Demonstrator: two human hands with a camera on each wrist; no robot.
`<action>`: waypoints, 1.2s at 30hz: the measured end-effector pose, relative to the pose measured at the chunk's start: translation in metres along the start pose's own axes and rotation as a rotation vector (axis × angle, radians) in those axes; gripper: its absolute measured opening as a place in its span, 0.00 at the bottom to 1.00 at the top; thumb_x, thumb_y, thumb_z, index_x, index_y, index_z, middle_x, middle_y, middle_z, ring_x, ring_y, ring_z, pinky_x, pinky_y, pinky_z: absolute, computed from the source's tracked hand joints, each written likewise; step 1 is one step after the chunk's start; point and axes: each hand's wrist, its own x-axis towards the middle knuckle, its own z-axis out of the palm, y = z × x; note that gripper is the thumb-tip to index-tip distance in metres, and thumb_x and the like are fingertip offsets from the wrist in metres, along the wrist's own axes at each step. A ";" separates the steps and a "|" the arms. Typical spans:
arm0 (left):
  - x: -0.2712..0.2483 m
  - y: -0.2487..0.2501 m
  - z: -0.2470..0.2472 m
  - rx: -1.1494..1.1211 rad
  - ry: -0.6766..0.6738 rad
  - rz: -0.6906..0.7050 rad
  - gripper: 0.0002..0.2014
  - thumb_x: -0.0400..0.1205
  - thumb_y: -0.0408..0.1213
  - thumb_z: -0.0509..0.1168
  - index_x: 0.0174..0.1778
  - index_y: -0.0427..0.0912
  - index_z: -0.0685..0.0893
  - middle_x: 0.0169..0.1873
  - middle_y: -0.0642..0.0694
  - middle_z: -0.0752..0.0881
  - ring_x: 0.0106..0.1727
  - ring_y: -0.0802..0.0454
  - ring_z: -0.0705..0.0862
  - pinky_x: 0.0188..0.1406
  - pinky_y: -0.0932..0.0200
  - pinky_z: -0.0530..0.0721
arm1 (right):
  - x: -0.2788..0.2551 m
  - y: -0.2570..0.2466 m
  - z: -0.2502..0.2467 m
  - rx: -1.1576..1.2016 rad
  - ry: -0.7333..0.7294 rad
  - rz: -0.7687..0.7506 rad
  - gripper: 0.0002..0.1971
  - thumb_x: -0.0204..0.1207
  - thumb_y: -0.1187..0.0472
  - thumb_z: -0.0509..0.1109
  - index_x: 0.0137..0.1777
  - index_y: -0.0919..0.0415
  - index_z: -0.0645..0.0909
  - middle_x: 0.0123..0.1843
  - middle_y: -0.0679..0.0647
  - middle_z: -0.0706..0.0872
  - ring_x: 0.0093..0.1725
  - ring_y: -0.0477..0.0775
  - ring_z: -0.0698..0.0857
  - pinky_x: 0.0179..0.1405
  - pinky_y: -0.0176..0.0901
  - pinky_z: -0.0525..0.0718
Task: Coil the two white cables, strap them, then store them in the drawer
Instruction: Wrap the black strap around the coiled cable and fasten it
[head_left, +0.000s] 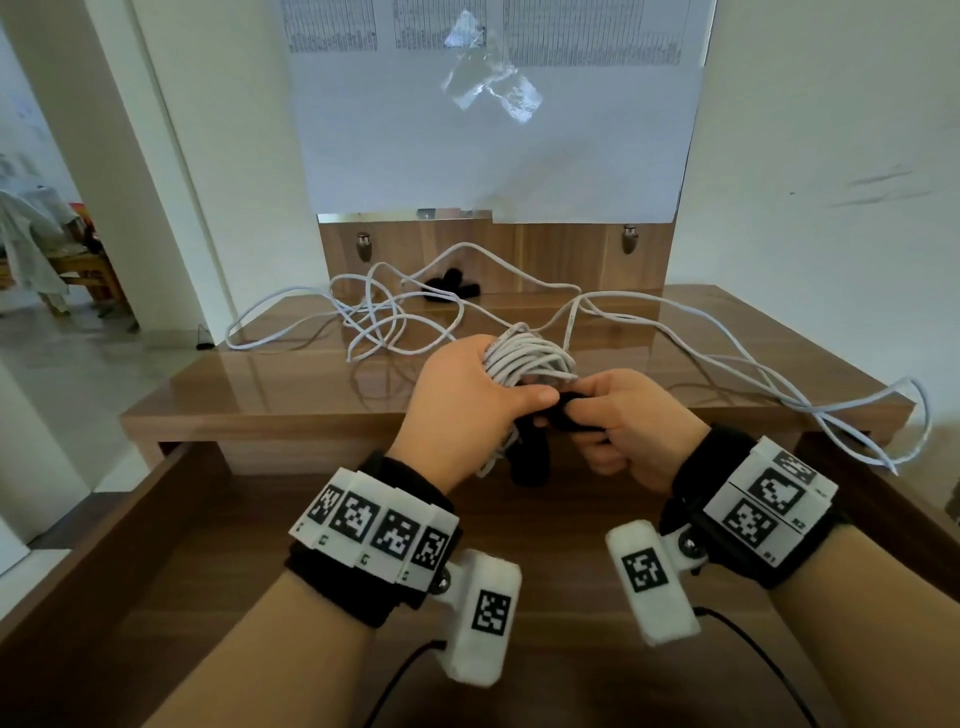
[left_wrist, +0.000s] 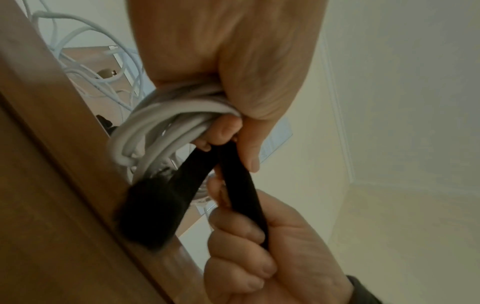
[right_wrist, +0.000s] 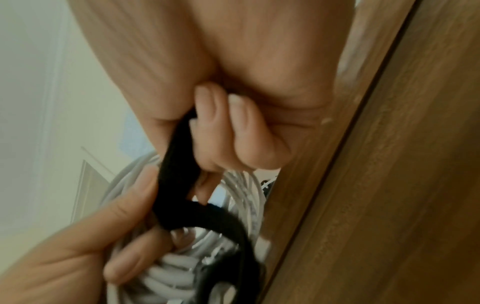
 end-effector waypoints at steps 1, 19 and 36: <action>0.001 0.001 -0.001 -0.007 0.009 -0.008 0.12 0.72 0.38 0.80 0.48 0.44 0.89 0.34 0.53 0.89 0.32 0.61 0.85 0.35 0.60 0.82 | 0.001 -0.001 -0.002 0.013 0.034 -0.039 0.10 0.81 0.72 0.61 0.46 0.69 0.84 0.22 0.52 0.65 0.17 0.46 0.59 0.17 0.35 0.54; -0.002 0.007 -0.005 -0.458 -0.073 0.043 0.17 0.73 0.36 0.74 0.58 0.35 0.87 0.37 0.30 0.85 0.24 0.45 0.75 0.21 0.62 0.76 | -0.005 -0.011 0.005 0.198 0.170 -0.457 0.02 0.66 0.68 0.75 0.36 0.62 0.88 0.30 0.61 0.86 0.20 0.52 0.79 0.18 0.38 0.79; 0.000 0.014 -0.017 -0.667 -0.150 -0.054 0.07 0.73 0.30 0.69 0.45 0.35 0.85 0.28 0.43 0.83 0.21 0.57 0.73 0.15 0.71 0.67 | -0.008 -0.014 0.007 0.632 -0.221 -0.347 0.15 0.74 0.67 0.59 0.26 0.59 0.76 0.30 0.57 0.78 0.41 0.59 0.84 0.52 0.49 0.83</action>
